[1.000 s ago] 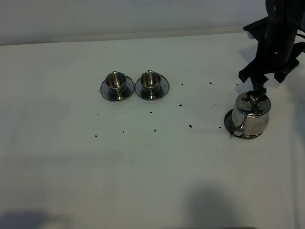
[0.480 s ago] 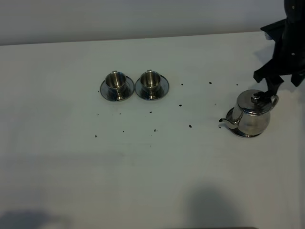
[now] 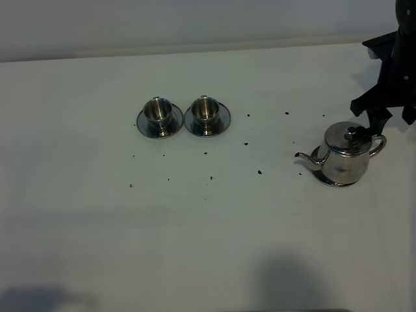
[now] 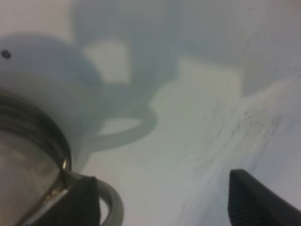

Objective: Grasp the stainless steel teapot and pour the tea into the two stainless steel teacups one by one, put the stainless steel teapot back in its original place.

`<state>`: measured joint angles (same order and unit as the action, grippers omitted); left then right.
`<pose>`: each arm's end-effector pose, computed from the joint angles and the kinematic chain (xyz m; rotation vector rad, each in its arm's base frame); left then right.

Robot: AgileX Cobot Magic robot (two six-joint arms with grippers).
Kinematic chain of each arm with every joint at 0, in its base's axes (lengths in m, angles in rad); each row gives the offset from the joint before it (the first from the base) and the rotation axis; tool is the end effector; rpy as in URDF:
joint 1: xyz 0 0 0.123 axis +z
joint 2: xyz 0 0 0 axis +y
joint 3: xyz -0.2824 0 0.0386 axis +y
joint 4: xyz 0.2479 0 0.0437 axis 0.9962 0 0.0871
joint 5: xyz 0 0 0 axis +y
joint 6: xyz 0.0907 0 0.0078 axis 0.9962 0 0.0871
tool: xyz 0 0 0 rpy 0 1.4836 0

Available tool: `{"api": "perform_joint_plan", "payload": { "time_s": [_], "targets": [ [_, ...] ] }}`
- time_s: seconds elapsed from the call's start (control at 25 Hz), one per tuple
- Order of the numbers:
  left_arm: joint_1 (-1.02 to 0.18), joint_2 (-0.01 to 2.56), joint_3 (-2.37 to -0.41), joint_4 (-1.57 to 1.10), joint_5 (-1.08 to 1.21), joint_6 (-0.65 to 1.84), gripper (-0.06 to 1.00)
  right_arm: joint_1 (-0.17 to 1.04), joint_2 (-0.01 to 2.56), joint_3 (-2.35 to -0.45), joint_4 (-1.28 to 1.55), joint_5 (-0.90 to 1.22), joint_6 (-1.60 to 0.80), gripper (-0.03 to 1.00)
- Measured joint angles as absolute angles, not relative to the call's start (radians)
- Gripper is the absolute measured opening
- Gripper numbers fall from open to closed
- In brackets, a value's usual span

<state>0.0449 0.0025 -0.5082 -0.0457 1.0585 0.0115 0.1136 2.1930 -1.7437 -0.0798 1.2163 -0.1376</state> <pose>-0.0052 -0.0039 0.2797 -0.0318 2.0354 -0.0192 0.4355 0.0428 0.1709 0.4357 -3.1005 0.1169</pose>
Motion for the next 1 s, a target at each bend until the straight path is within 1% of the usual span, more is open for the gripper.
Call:
{"api": "perform_joint_plan", "payload": {
  "time_s": [0.6,1.0],
  "targets": [
    [0.045,0.002,-0.508,-0.046,1.058,0.012,0.38,0.097,2.079,-1.585,-0.078,1.215,-0.105,0.56],
    [0.045,0.002,-0.508,-0.046,1.058,0.012,0.38,0.096,2.06,-1.512,-0.019,1.214,-0.102,0.56]
  ]
}}
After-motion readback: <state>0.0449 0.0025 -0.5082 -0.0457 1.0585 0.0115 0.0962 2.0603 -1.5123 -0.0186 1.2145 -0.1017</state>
